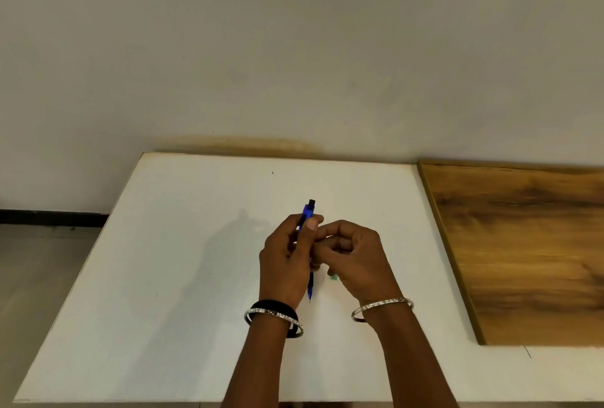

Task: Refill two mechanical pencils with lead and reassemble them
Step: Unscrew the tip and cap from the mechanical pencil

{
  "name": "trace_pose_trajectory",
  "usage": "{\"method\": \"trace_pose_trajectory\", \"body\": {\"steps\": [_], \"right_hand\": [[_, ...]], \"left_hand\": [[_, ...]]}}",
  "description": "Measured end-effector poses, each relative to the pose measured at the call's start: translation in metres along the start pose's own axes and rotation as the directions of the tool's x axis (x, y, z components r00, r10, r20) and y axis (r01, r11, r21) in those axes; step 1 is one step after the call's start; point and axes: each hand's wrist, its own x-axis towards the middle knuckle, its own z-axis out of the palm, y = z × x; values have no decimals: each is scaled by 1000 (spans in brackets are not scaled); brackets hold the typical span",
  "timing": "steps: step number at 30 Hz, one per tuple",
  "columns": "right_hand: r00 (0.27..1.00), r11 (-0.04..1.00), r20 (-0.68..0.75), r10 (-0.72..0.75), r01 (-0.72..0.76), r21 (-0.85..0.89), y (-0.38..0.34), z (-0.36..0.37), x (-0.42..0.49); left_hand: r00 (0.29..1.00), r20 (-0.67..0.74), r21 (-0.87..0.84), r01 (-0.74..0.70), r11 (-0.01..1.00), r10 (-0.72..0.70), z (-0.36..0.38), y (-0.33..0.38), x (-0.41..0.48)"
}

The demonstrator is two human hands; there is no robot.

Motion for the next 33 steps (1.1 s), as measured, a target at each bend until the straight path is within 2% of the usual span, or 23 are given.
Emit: {"method": "trace_pose_trajectory", "body": {"steps": [3,5,10,14,16,21,26,28,30,32,33], "right_hand": [[993,993,-121,3,12,117,-2,-13,6],[985,978,-170,15,21,209,-3,-21,10],[977,982,-214,-6,46,184,3,-35,9],[977,909,-177,121,-37,415,4,-45,8],[979,908,-145,140,-68,414,6,-48,8],[985,955,-159,67,-17,296,8,-51,10],[963,907,-238,130,-18,421,12,-61,11],[938,964,-339,76,18,266,16,-66,11],[898,996,-439,-27,-15,-92,25,-71,11],[888,898,-446,-113,-101,-428,33,-75,10],[895,845,-427,-127,-128,-519,35,-75,9]], "left_hand": [[995,-9,193,-100,976,104,4,-3,0],[990,42,291,-141,946,135,7,-4,-1],[955,156,462,-296,836,251,18,-7,-5],[948,167,511,-318,799,271,20,-7,-5],[946,175,537,-323,779,271,19,-6,-5],[945,182,571,-326,753,271,21,-5,-5],[952,171,531,-305,790,253,26,-5,-7],[955,159,557,-298,776,252,28,-5,-8],[961,136,567,-275,776,241,29,-5,-9],[967,114,561,-252,789,228,29,-5,-9],[969,105,563,-242,790,221,28,-5,-9]]}}
